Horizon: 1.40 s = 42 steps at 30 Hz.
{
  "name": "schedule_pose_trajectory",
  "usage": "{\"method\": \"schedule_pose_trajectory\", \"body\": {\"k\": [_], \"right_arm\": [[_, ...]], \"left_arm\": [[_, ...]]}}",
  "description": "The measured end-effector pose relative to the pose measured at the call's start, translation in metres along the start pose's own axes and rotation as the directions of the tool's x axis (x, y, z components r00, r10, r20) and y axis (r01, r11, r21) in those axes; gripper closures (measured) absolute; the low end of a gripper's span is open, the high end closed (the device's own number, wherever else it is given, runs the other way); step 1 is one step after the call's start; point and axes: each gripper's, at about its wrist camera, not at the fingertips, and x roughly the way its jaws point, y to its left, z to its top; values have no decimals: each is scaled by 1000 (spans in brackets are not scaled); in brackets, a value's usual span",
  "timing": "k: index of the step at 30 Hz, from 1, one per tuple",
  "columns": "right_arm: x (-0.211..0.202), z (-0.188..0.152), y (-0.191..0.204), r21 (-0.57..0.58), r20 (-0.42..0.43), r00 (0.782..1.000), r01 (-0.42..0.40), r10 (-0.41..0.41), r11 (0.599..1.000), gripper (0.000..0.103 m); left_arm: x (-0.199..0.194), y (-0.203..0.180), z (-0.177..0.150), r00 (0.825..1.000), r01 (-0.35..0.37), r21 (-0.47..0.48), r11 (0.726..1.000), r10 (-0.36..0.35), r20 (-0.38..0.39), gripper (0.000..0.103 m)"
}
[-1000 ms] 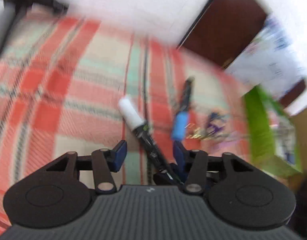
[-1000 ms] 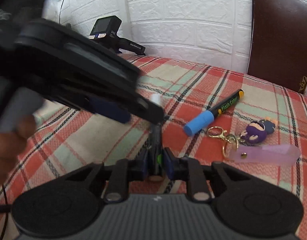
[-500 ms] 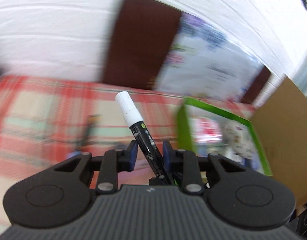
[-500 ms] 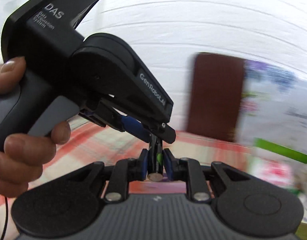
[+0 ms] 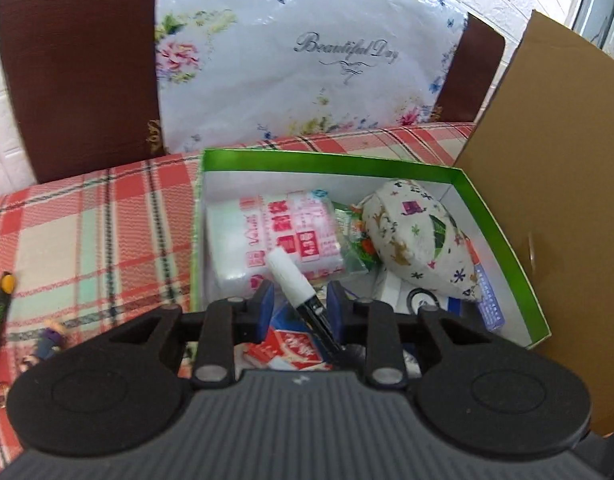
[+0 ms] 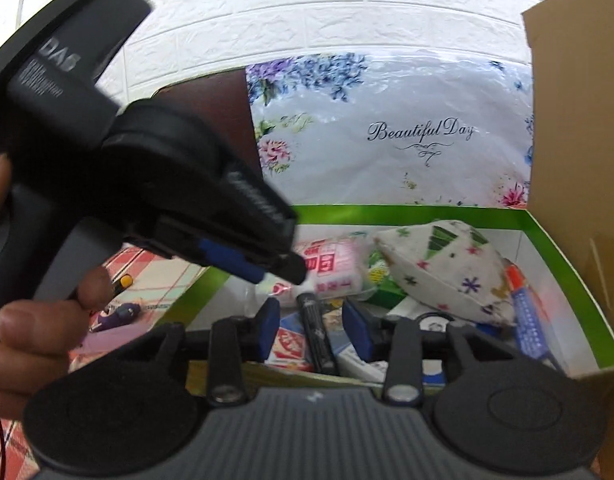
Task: Organize objects
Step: 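Lower the black marker into the green-rimmed box and open the left gripper, then grasp the blue-capped green marker with the right gripper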
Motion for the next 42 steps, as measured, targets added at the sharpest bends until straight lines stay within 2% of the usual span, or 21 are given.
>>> {"method": "schedule_pose_trajectory", "body": {"k": [4,9,13,17,22,26,30,36,42], "right_arm": [[-5,5,1,30,14,1000,-9,9,1000,67],[-28,4,12,18,51,998,-20,19,1000,67],[-41,4,33,-20,57,996,-72,73,997,67],[-40,-3,71,-75,6,988,-155,156,985,67],[-33,-14,124,-113,-98,964,-256,246,960,67],[-24,-19,160,-144,-153,949,-299,277,943,67],[-17,-25,183,-142,-201,938,-312,281,939,66],[-3,-28,213,-182,-247,933,-309,261,933,66],[32,-18,233,-175,-245,940,-285,239,942,63]], "left_arm": [[-23,10,-5,999,-40,-17,999,41,34,71],[-58,34,-30,985,-164,-22,986,165,55,69],[-82,64,-59,952,-300,-46,953,302,48,68],[-104,100,-86,911,-404,-84,911,409,51,68],[-127,150,-110,878,-467,-171,867,478,27,68],[-142,182,-123,855,-501,-229,835,518,20,68],[-150,209,-136,844,-513,-268,816,536,16,68],[-149,239,-147,838,-518,-301,801,546,12,68],[-149,266,-152,848,-493,-358,793,530,7,68]]}}
